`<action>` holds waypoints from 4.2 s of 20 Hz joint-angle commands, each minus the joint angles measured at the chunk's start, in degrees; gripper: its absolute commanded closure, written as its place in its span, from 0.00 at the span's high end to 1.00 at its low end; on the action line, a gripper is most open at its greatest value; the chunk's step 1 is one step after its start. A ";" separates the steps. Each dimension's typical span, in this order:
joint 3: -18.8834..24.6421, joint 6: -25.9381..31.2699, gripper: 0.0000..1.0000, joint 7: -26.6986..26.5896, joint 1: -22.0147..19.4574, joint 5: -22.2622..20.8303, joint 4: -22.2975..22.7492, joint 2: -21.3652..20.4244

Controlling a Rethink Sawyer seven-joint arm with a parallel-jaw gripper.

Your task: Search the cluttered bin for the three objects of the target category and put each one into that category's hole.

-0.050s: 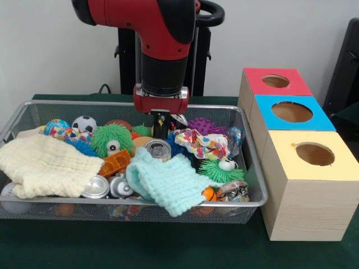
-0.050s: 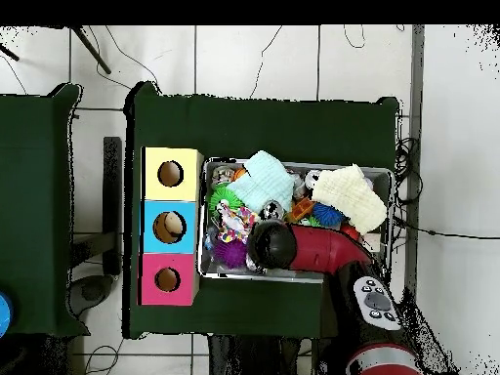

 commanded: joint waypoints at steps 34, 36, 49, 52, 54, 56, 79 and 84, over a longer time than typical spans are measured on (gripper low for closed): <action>2.12 -5.37 1.00 5.19 -0.89 -2.22 3.94 -0.85; 1.95 -5.52 1.00 5.28 -0.80 -2.33 4.08 -0.78; 2.02 -3.95 1.00 4.88 -0.76 -1.91 3.20 -0.49; 2.18 -3.34 1.00 4.39 -0.81 -1.90 2.25 -0.12; 2.11 -2.20 1.00 4.22 -0.40 -1.58 0.88 0.22; 2.22 -1.44 1.00 3.98 -0.15 -1.34 -0.72 1.03; 3.74 7.29 1.00 2.84 -0.06 1.78 -11.61 5.24; 4.14 7.57 1.00 2.03 -1.01 0.97 -11.37 5.06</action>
